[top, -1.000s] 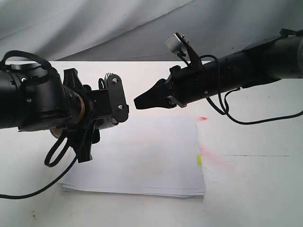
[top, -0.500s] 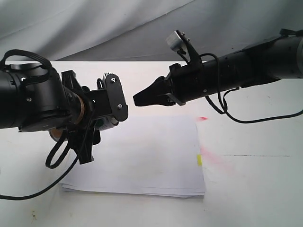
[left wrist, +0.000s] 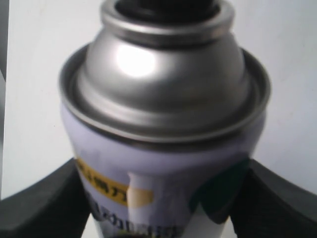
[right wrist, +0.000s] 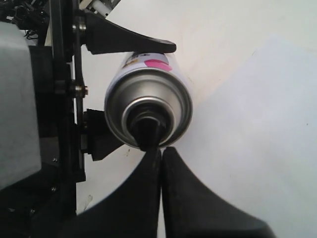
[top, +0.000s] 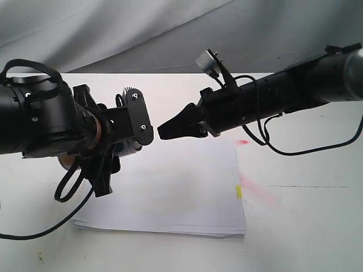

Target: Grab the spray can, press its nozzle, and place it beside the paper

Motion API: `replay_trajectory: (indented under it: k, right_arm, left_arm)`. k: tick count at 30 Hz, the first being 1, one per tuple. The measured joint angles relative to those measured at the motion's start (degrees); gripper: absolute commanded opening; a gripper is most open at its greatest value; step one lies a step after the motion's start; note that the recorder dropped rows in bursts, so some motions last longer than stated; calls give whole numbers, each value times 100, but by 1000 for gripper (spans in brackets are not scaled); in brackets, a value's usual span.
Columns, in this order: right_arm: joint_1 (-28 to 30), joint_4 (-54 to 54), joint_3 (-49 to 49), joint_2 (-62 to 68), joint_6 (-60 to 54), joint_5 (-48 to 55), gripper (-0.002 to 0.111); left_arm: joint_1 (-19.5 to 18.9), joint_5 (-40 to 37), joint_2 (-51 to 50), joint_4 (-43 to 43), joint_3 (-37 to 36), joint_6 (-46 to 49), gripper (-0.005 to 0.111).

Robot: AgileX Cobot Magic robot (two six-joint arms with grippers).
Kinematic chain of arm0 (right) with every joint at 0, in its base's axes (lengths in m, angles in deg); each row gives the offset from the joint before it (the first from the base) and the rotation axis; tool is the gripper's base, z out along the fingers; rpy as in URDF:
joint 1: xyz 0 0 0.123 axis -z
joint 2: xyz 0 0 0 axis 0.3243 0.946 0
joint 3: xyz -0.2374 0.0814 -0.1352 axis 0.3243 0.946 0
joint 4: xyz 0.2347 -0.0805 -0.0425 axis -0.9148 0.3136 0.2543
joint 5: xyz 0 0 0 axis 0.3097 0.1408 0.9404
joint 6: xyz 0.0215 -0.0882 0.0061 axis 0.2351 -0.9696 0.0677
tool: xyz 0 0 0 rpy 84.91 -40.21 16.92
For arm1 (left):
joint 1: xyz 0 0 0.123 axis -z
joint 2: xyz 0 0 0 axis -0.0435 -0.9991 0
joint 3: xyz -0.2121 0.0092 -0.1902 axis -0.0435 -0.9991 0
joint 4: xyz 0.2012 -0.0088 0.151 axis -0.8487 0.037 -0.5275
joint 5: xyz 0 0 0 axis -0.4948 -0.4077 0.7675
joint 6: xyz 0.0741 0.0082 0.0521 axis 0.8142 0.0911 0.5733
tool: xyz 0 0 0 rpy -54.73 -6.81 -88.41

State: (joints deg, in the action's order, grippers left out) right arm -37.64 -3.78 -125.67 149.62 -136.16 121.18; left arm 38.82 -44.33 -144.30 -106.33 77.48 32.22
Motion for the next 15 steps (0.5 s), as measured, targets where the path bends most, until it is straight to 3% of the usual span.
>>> replay_trajectory:
  k: [15]
  right_arm:
    - [0, -293, 0, 0, -89, 51, 0]
  left_arm:
    - [0, -14, 0, 0, 0, 0, 0]
